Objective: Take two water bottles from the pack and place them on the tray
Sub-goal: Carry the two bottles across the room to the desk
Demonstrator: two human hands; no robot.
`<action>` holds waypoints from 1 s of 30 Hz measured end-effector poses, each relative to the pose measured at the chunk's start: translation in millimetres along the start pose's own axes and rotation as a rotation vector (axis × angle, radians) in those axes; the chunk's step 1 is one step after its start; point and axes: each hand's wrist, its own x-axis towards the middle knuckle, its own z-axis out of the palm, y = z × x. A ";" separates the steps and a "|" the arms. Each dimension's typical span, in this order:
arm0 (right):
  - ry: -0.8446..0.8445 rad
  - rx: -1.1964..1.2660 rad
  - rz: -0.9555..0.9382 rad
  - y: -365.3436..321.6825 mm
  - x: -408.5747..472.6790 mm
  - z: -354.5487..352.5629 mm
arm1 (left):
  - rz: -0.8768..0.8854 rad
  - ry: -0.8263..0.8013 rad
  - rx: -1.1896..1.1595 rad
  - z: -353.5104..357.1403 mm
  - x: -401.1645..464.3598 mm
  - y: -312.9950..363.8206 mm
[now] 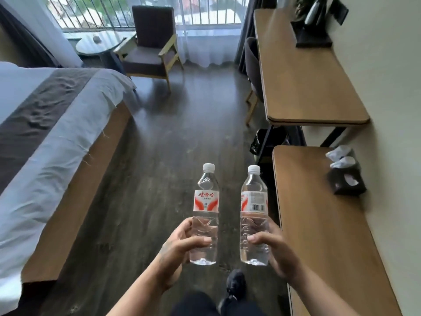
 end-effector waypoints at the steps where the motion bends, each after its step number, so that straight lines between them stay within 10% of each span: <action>1: -0.007 -0.014 0.004 -18.2 24.5 -4.6 | 0.002 0.010 -0.005 1.5 21.6 18.2; 30: 0.076 -0.020 -0.013 -435.3 741.9 -32.6 | 0.016 -0.046 -0.014 -52.1 714.9 530.5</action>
